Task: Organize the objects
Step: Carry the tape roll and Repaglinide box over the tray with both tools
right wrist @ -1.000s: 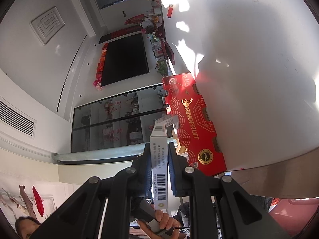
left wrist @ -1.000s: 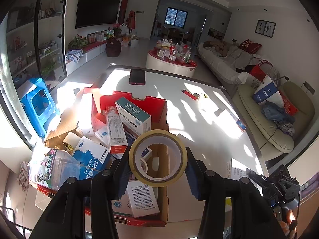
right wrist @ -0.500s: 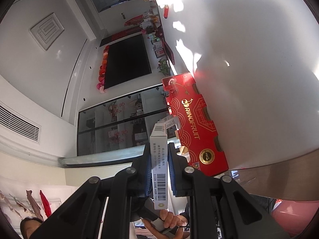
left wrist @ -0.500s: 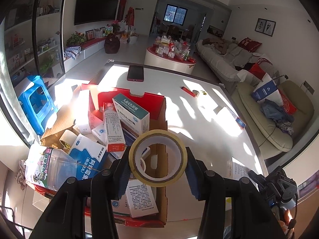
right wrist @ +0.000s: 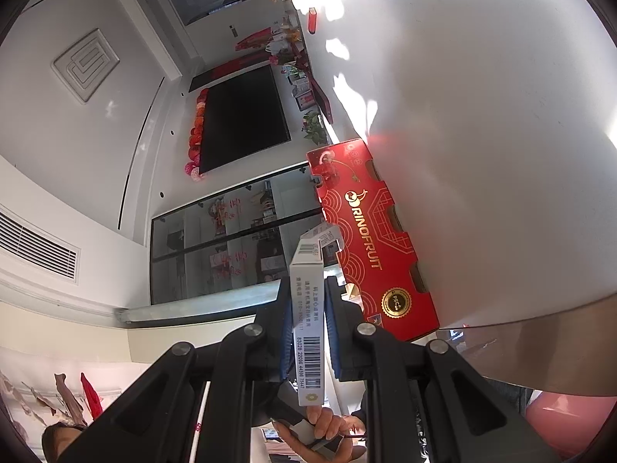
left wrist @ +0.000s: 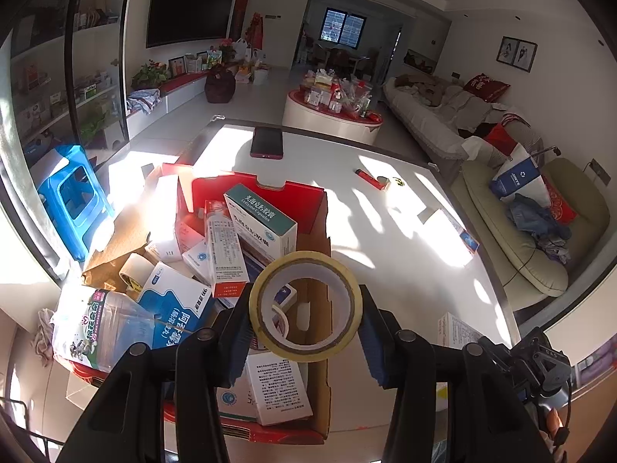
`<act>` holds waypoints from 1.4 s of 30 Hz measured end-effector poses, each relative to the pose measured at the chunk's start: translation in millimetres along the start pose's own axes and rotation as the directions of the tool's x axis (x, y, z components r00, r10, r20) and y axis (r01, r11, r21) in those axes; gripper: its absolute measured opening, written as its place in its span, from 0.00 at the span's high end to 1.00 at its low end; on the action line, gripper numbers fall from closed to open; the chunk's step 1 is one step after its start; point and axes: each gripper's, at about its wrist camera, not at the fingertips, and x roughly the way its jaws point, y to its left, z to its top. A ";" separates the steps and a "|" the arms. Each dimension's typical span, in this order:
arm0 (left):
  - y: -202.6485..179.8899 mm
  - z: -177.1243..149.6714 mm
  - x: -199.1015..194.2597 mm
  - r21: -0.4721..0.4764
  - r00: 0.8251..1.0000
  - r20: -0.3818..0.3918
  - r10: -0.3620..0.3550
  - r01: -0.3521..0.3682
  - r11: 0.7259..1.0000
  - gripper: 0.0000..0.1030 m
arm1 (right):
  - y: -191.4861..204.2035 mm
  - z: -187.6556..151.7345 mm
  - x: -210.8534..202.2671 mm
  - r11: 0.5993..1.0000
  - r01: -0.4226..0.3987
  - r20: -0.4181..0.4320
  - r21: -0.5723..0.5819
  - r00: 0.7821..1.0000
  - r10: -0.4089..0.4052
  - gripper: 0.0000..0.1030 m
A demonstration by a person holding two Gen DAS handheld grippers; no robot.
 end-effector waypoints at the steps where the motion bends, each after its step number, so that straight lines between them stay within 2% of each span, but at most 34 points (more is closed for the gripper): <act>1: -0.5 0.0 0.2 0.005 1.000 0.001 0.005 -0.005 1.000 0.49 | -0.7 0.3 -0.1 1.000 0.001 0.000 0.001 1.000 -0.001 0.84; 18: -3.8 -1.3 4.4 0.035 0.999 0.005 0.041 -0.041 0.999 0.49 | -9.1 1.9 -4.4 1.000 0.000 0.007 0.025 1.000 0.000 0.84; 36: -1.0 -4.0 0.3 0.054 0.992 0.034 0.124 -0.126 0.991 0.49 | -9.7 2.2 -7.8 1.000 0.004 0.011 0.031 1.000 -0.004 0.84; 42: -1.6 -4.1 0.9 0.056 0.992 0.030 0.123 -0.124 0.991 0.49 | -10.1 1.1 -8.2 0.999 0.002 0.013 0.034 1.000 -0.002 0.84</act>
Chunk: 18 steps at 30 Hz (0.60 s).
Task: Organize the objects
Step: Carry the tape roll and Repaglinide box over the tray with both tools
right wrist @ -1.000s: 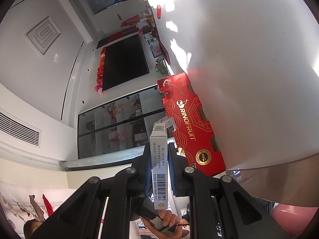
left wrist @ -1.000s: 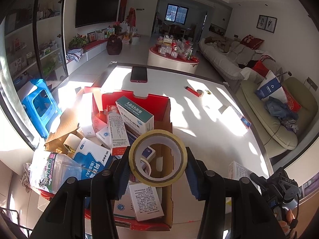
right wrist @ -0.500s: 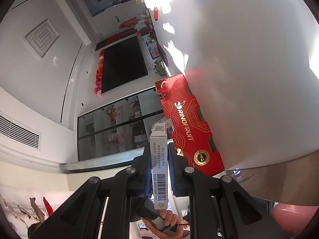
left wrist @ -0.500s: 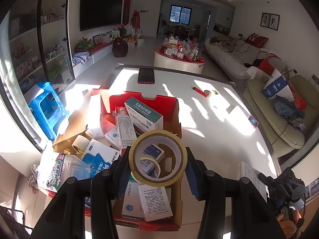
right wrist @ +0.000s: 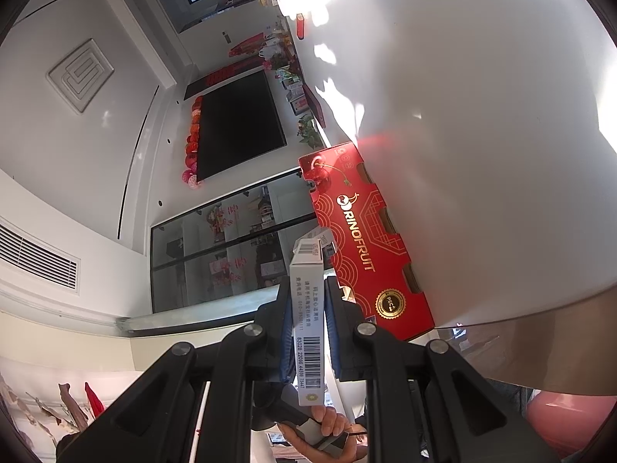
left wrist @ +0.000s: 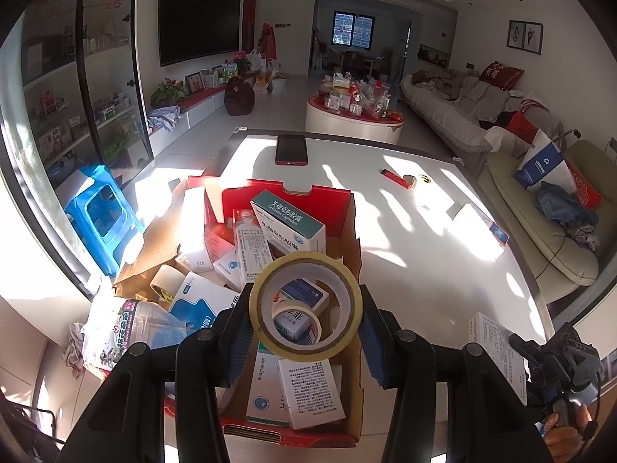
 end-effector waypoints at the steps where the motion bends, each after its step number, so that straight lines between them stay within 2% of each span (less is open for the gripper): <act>1: -0.3 -0.2 0.1 0.001 1.000 0.000 0.000 0.000 1.000 0.49 | 0.0 -0.1 0.0 1.000 0.000 0.000 0.000 1.000 0.000 0.84; 18: -0.1 -2.3 2.3 0.020 1.000 0.001 0.030 -0.030 0.999 0.49 | -0.9 0.1 -0.6 1.000 0.000 -0.002 0.004 1.000 0.000 0.84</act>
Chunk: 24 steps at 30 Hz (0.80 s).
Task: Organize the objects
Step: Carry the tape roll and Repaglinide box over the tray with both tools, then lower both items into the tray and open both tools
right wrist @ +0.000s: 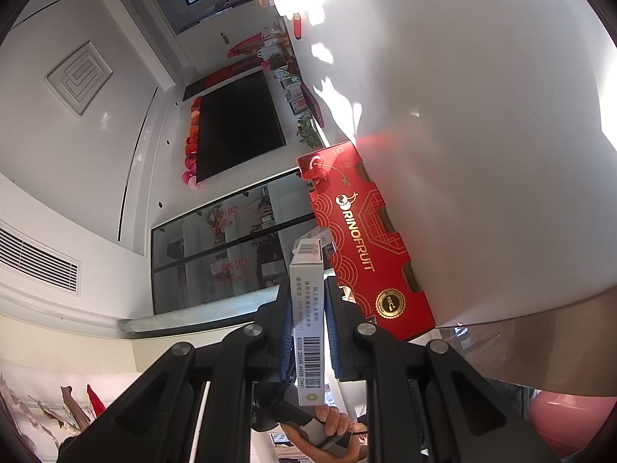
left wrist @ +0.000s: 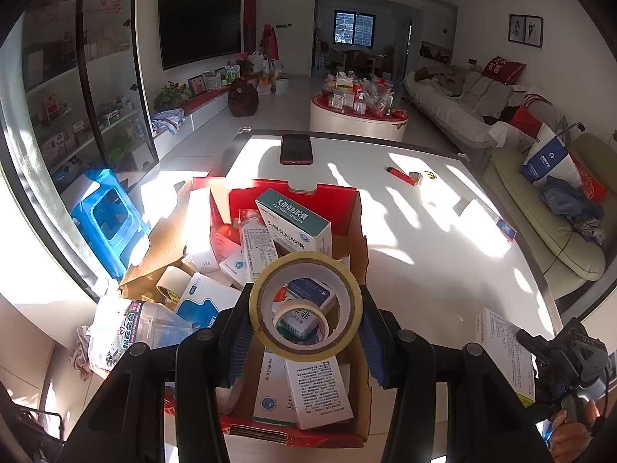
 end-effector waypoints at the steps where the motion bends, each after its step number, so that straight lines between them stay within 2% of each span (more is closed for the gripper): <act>1: 0.9 0.4 0.6 -0.001 1.000 -0.001 0.000 0.000 1.000 0.49 | 0.8 -0.5 1.5 1.000 0.002 -0.004 -0.004 1.000 -0.002 0.84; 5: 11.7 5.5 4.2 -0.042 1.000 -0.006 -0.019 0.019 0.999 0.49 | 13.9 -1.8 19.1 0.999 0.023 -0.035 -0.049 0.999 -0.024 0.84; 9: 26.0 13.4 7.5 -0.072 1.000 0.007 -0.025 0.026 0.997 0.49 | 39.6 0.0 51.1 0.988 0.056 -0.071 -0.142 0.995 -0.067 0.84; 15: 41.5 27.4 22.7 -0.112 0.998 0.001 -0.062 0.062 0.992 0.49 | 85.2 8.3 115.1 0.940 0.117 -0.091 -0.320 0.984 -0.154 0.84; 17: 44.0 30.4 30.4 -0.120 0.998 -0.008 -0.060 0.058 0.991 0.49 | 102.5 12.5 134.4 0.896 0.171 -0.050 -0.409 0.977 -0.209 0.84; 19: 45.1 30.4 38.5 -0.119 0.998 -0.025 -0.053 0.050 0.992 0.49 | 117.7 16.2 151.9 0.833 0.247 0.014 -0.494 0.961 -0.277 0.84; 22: 42.4 26.4 49.9 -0.107 0.998 -0.053 -0.043 0.037 0.994 0.49 | 136.8 18.9 179.7 0.713 0.344 0.102 -0.611 0.927 -0.360 0.84; 24: 41.1 24.6 56.8 -0.104 0.997 -0.067 -0.041 0.034 0.994 0.49 | 141.9 13.8 201.5 0.638 0.380 0.126 -0.670 0.905 -0.406 0.84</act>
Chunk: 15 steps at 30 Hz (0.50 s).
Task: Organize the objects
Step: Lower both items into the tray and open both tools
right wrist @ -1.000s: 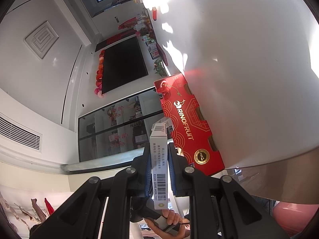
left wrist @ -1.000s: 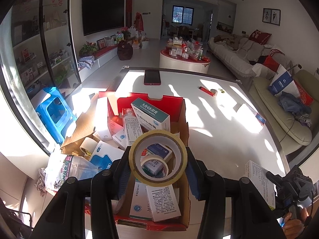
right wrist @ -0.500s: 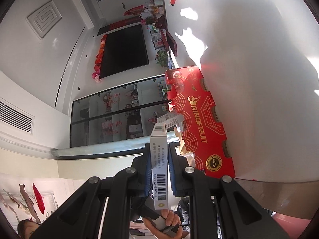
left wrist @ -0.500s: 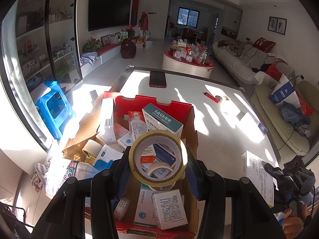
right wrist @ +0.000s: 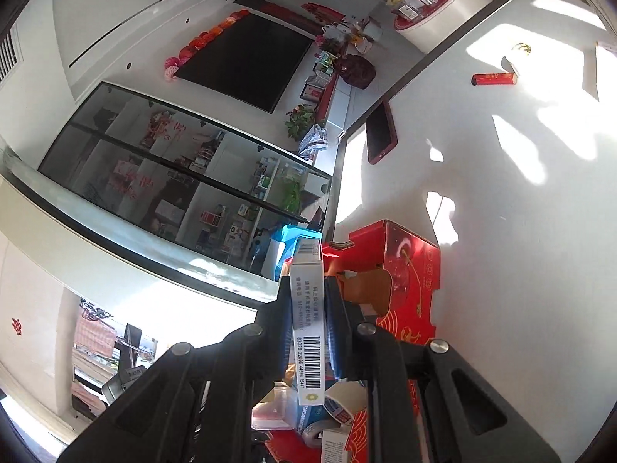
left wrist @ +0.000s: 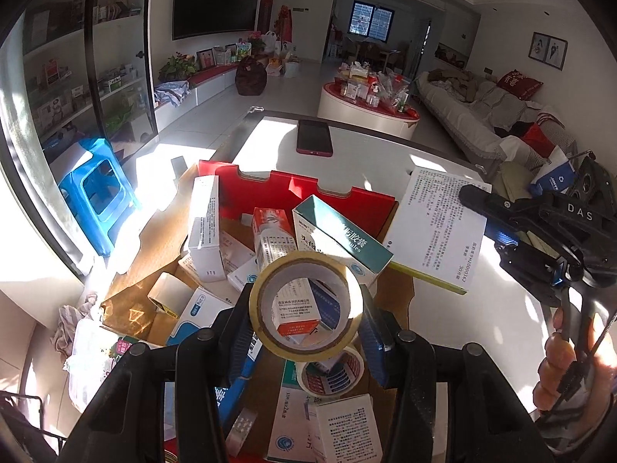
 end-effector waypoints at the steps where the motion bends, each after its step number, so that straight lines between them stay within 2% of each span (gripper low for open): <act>1: -0.1 -0.5 4.0 0.000 1.000 -0.008 0.000 0.000 1.000 0.49 | 6.6 -0.8 9.5 0.999 0.029 -0.012 -0.039 1.000 -0.029 0.84; 4: 2.4 -0.9 13.4 -0.010 1.000 -0.026 0.009 -0.009 1.000 0.48 | 25.0 -5.5 37.9 0.981 0.119 -0.037 -0.156 0.991 -0.126 0.82; 5: 3.8 -1.3 14.6 -0.014 1.000 -0.026 0.018 -0.018 1.000 0.47 | 29.1 -7.9 45.2 0.971 0.144 -0.042 -0.189 0.987 -0.154 0.77; 7: 6.7 -0.1 14.1 -0.020 0.999 -0.021 0.047 -0.048 0.999 0.38 | 34.7 -10.1 56.9 0.958 0.168 -0.060 -0.233 0.981 -0.187 0.30; 8: 8.3 0.7 12.6 -0.024 0.998 -0.020 0.060 -0.061 0.998 0.32 | 36.2 -11.9 58.2 0.955 0.168 -0.063 -0.243 0.980 -0.189 0.24; 13: 14.7 4.0 -8.1 -0.048 0.997 0.020 0.078 -0.077 0.996 0.28 | 35.7 -6.6 26.0 0.930 0.223 0.016 -0.293 0.974 -0.228 0.21; 15: 12.8 5.1 -17.6 -0.044 0.997 0.039 0.068 -0.066 0.997 0.25 | 25.4 0.0 5.8 0.883 0.321 0.066 -0.341 0.946 -0.319 0.18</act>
